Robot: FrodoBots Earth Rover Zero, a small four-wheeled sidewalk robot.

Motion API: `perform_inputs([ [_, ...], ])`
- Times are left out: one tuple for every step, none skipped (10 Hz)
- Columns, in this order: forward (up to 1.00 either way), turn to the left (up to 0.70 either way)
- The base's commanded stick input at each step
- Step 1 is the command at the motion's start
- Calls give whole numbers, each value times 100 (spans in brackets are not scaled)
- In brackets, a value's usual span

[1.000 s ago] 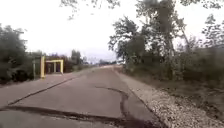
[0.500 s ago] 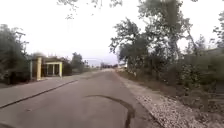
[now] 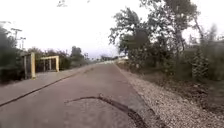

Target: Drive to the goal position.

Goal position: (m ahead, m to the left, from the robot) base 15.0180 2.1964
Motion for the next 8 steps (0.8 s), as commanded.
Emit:
perform_inputs([
  [100,0],
  [100,0],
  [100,0],
  [100,0],
  [100,0],
  [100,0],
  [100,0],
  [100,0],
])
